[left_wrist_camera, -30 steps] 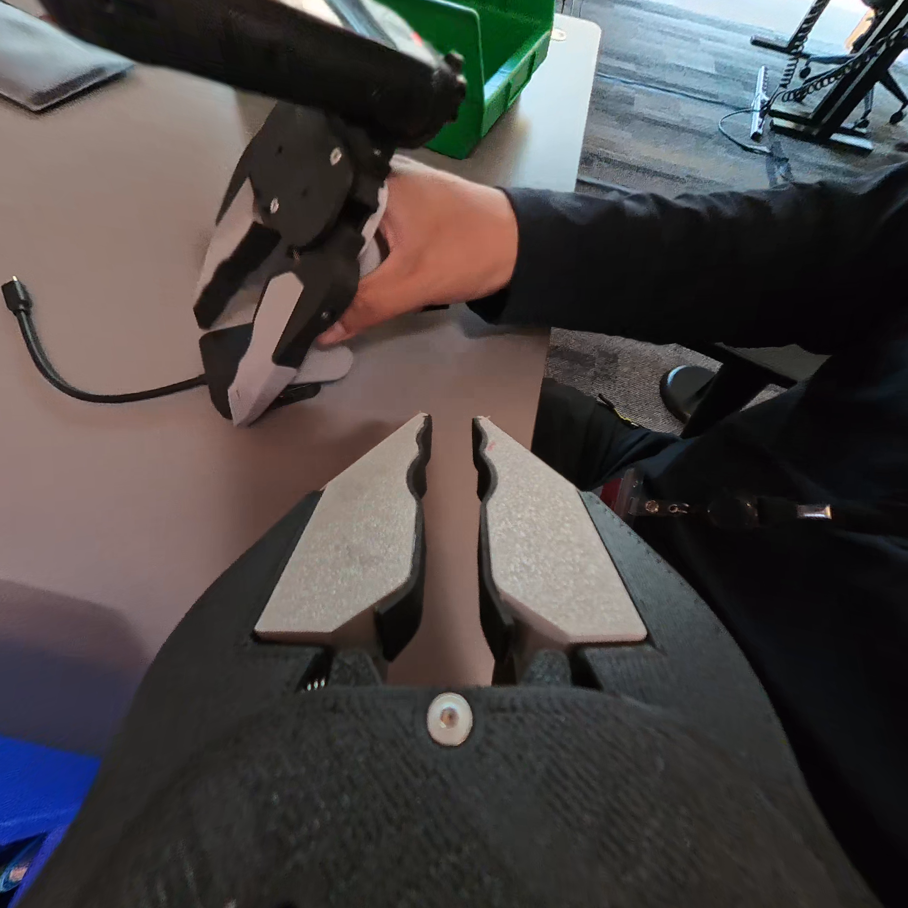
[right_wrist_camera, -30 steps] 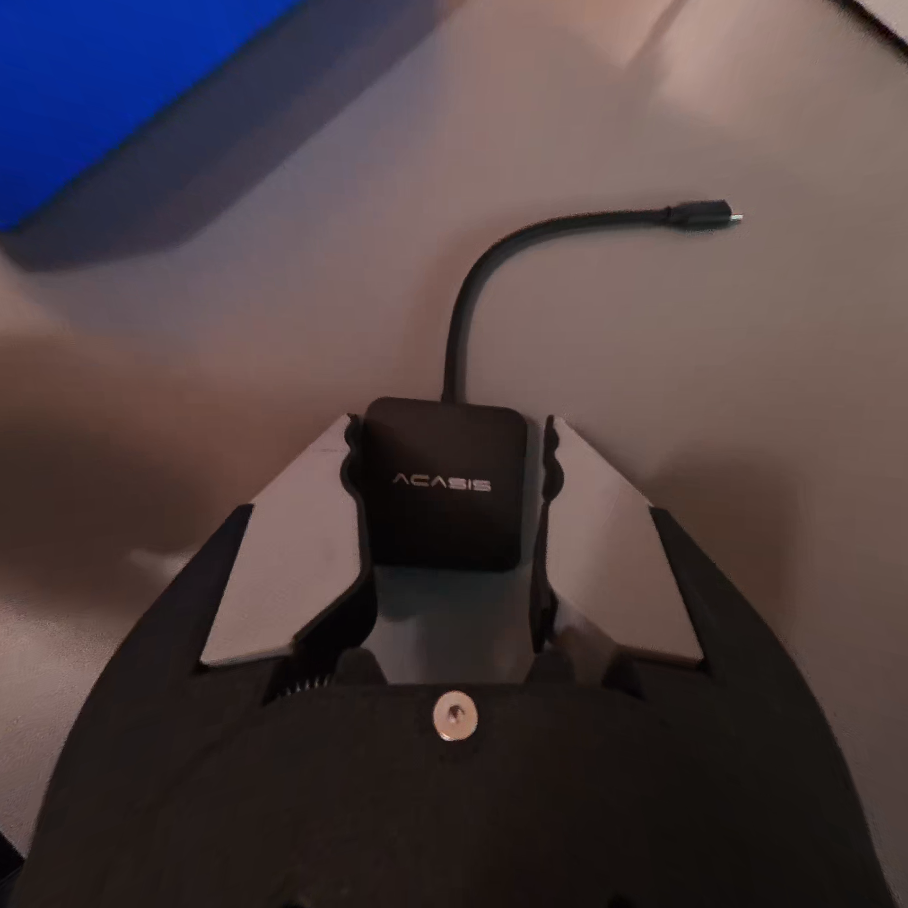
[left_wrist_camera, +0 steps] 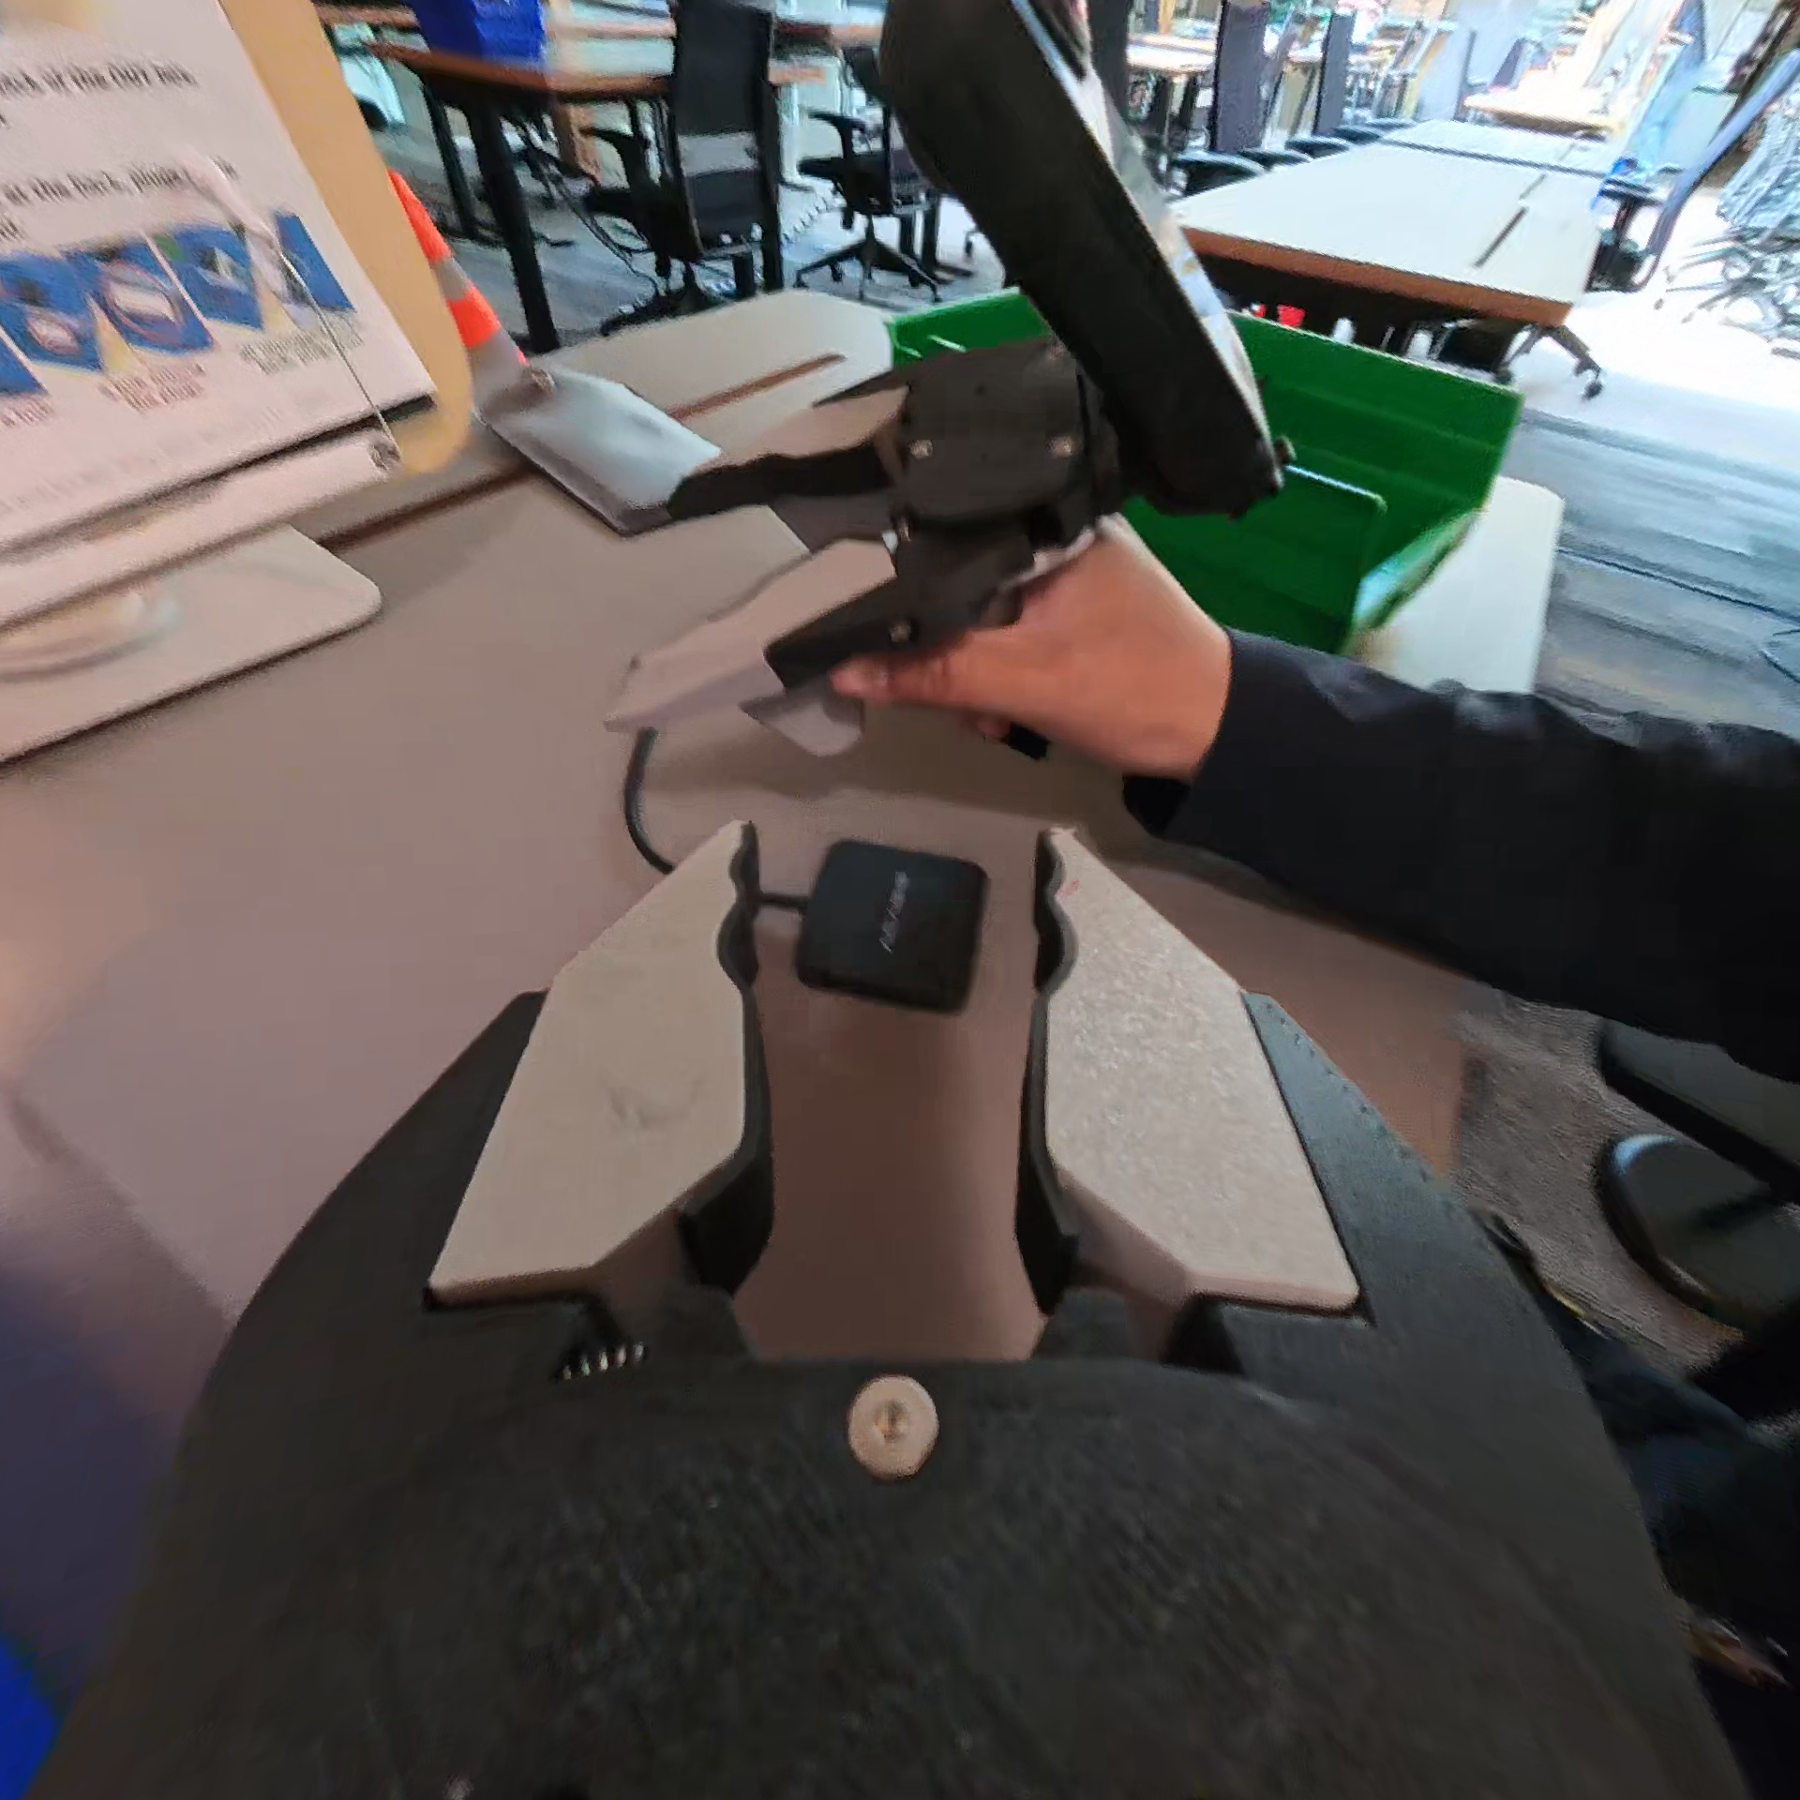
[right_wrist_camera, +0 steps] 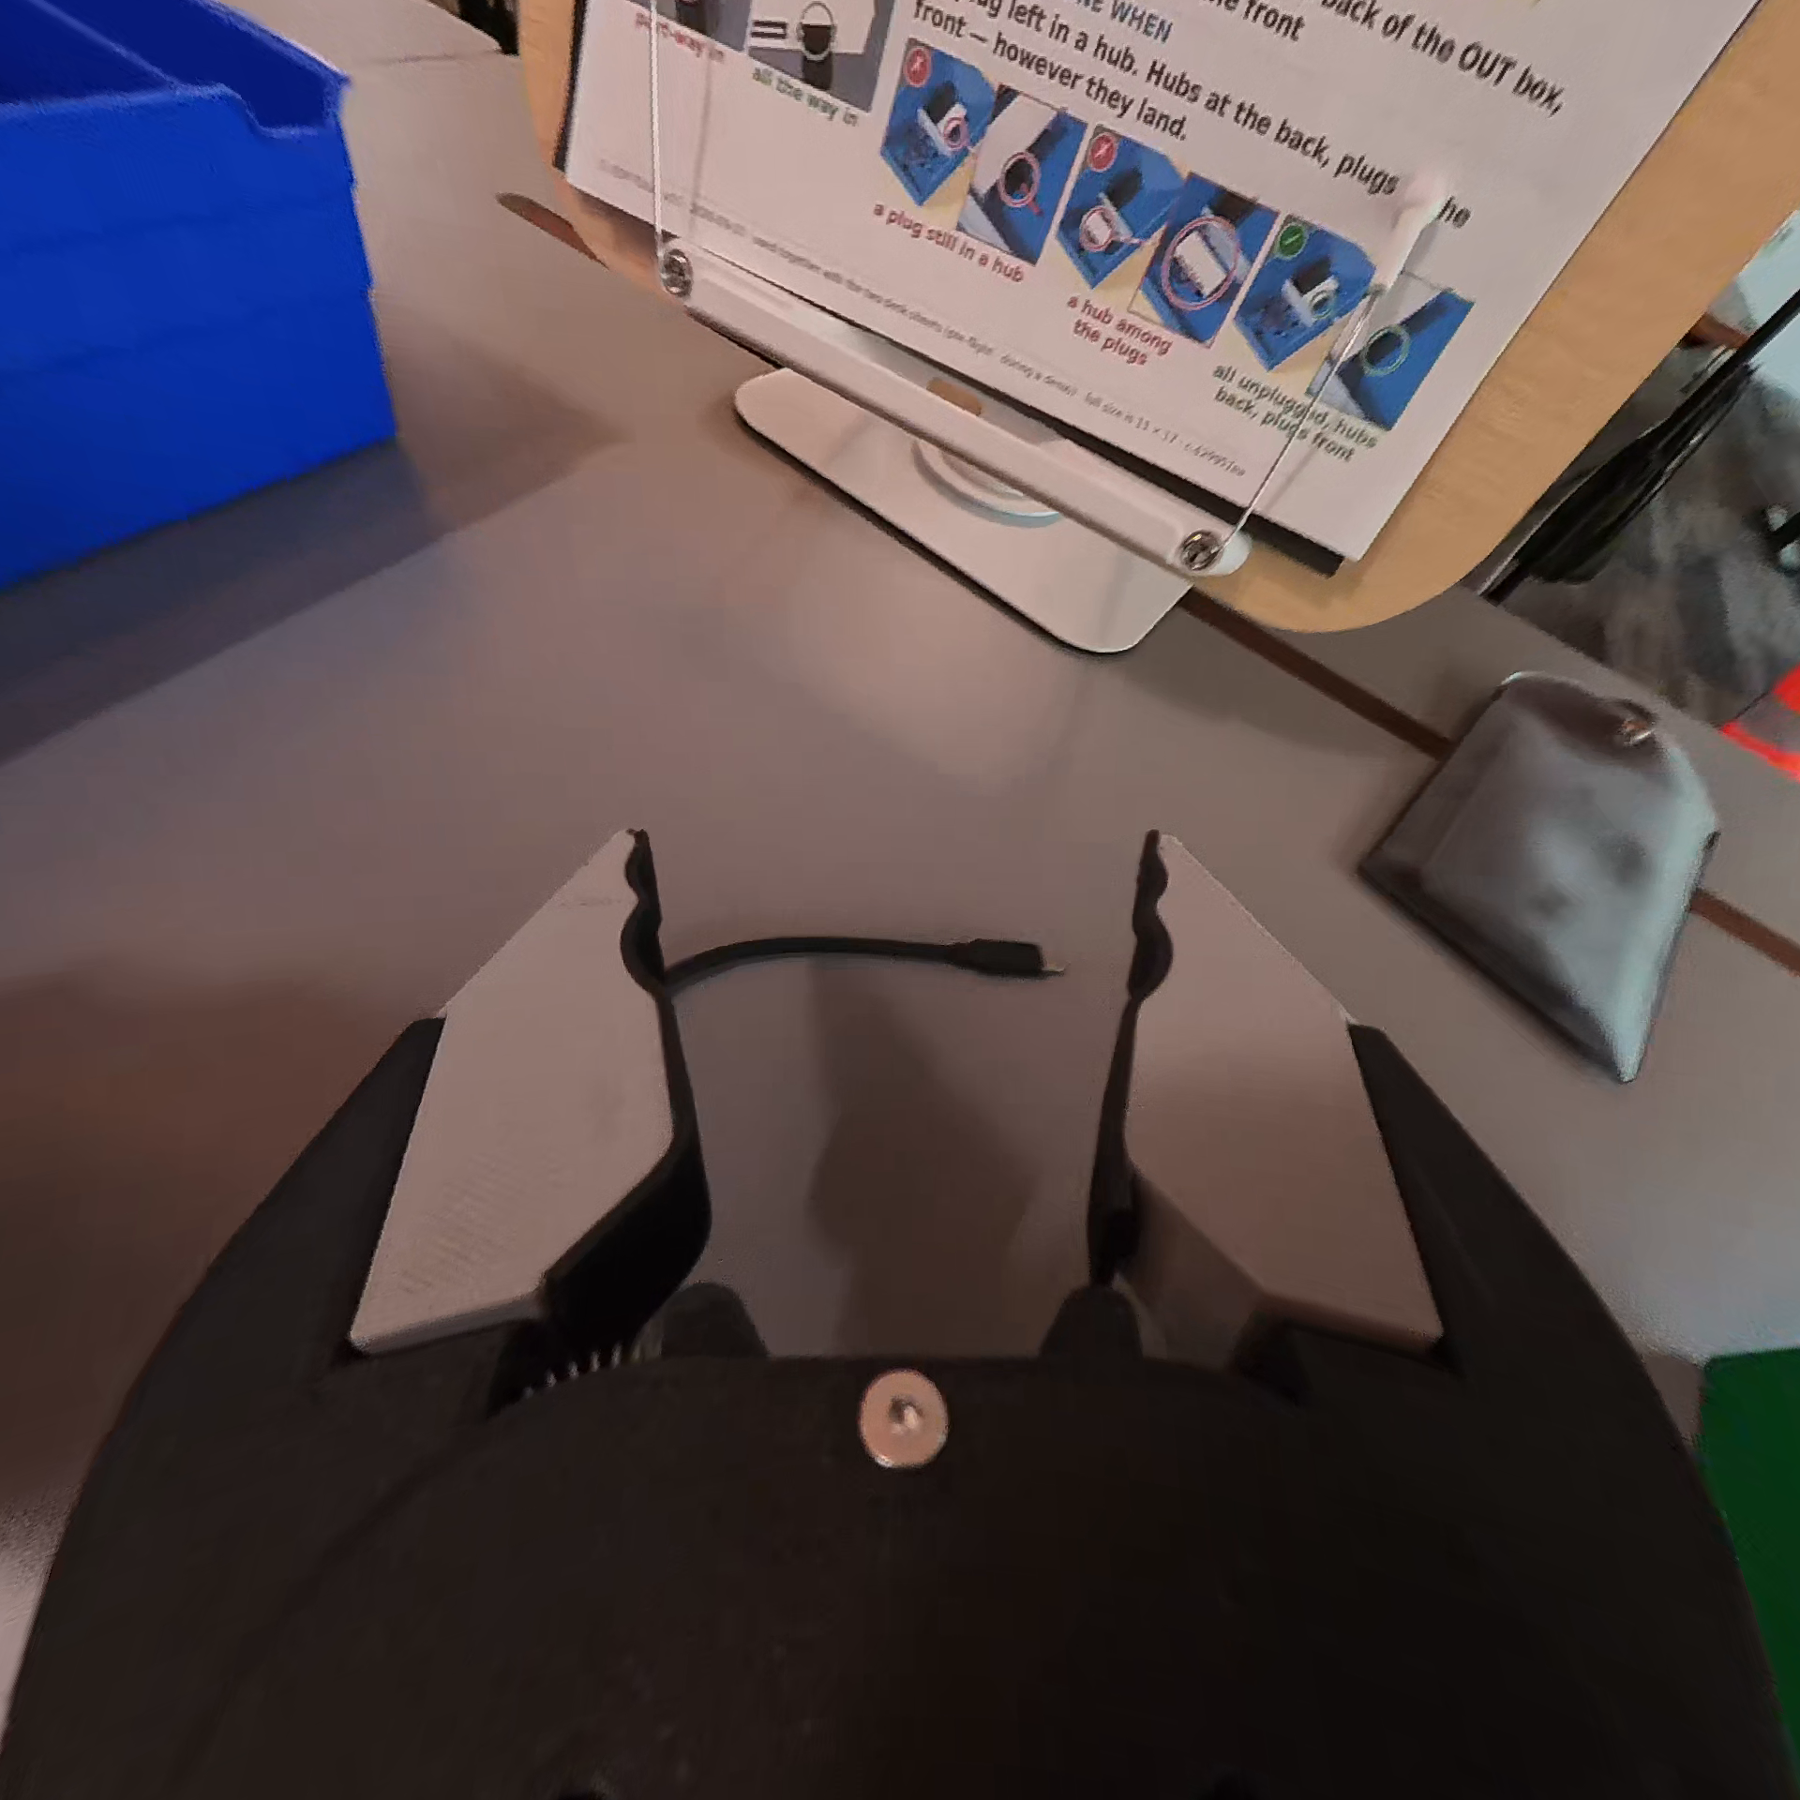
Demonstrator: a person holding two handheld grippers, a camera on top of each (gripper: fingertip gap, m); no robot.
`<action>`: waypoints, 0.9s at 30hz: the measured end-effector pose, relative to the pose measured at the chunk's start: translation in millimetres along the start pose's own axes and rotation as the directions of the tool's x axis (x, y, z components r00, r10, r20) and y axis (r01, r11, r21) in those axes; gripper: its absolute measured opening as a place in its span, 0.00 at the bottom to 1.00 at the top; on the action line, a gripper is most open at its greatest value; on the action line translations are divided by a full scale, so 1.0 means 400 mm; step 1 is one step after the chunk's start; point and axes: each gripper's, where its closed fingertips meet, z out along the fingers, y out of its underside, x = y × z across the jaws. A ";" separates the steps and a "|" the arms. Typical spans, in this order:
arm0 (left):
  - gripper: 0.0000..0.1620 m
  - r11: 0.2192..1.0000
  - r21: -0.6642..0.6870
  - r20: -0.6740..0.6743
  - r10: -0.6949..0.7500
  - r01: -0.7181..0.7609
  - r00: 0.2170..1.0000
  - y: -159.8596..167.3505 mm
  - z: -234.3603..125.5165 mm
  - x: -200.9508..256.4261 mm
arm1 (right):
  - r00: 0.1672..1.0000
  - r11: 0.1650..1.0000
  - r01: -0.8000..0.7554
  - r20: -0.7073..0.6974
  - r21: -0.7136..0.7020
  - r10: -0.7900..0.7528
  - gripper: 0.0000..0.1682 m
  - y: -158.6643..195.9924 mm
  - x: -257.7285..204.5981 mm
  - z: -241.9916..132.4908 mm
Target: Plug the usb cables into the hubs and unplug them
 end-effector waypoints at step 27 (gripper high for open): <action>0.45 0.955 -0.106 -0.015 0.278 -0.278 0.960 0.078 0.180 -0.016 | 0.980 0.990 -0.128 0.160 0.063 0.116 0.52 0.023 -0.011 0.002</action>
